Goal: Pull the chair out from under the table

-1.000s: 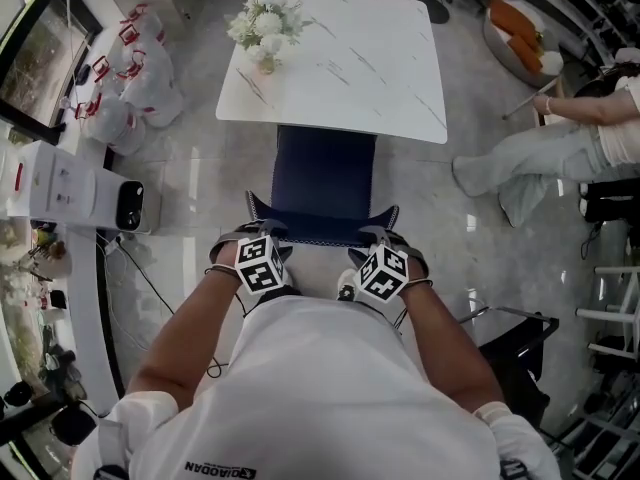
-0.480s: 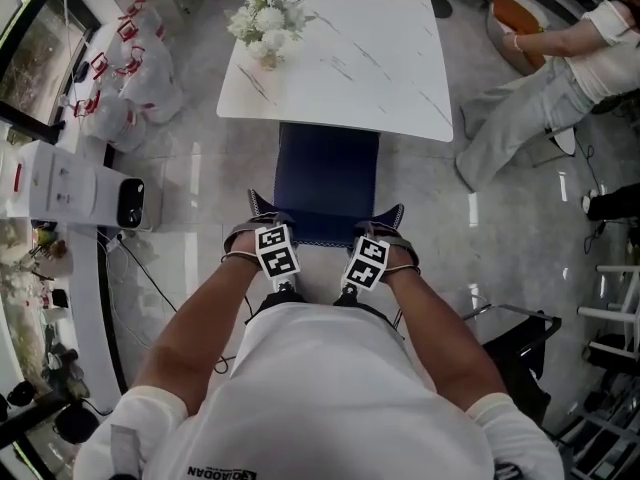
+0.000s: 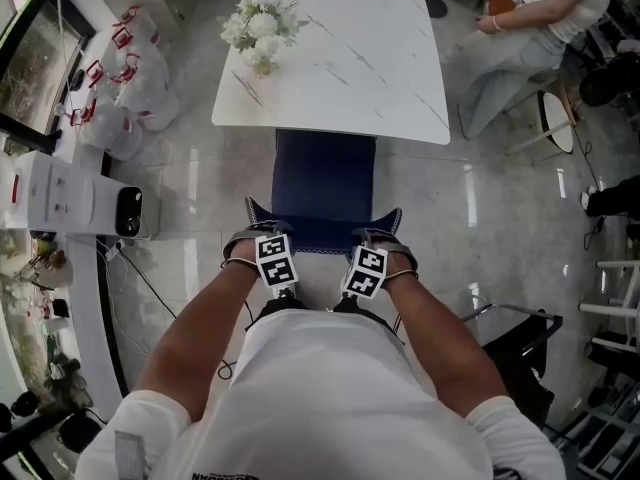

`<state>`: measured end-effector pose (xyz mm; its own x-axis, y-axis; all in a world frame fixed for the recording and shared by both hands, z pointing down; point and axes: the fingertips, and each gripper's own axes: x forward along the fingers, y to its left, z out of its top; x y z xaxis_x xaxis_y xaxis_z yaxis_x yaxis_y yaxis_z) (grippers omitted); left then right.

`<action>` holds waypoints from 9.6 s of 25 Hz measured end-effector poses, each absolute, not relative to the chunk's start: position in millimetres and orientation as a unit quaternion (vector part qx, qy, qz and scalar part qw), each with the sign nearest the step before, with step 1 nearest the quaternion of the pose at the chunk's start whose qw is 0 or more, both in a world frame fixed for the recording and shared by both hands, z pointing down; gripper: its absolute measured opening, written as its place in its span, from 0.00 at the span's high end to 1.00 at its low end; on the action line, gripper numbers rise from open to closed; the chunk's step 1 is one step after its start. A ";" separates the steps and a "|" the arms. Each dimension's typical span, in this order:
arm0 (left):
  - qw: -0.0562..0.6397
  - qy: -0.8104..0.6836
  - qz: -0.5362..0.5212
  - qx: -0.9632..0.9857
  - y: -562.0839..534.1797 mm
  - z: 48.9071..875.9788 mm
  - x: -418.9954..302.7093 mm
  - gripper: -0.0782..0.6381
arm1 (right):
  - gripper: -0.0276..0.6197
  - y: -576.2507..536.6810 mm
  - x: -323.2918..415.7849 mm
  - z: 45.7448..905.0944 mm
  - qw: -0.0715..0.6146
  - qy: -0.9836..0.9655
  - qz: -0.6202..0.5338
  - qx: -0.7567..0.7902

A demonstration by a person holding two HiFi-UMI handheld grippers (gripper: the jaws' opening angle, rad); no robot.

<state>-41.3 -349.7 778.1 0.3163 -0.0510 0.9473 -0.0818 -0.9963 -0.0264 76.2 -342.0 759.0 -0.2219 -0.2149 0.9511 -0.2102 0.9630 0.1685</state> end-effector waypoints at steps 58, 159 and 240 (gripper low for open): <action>0.011 -0.061 0.606 0.793 -134.1 816.8 -35.9 0.74 | 0.76 -135.9 87.3 792.0 0.610 -0.779 -0.031 0.143; 0.236 -0.296 0.250 0.891 17.5 569.5 -37.9 0.67 | 0.73 51.4 82.8 572.8 0.337 -0.883 0.164 0.282; 0.025 -0.351 0.063 0.934 0.4 374.5 -20.8 0.88 | 0.95 6.5 79.8 391.6 0.048 -0.914 0.091 0.392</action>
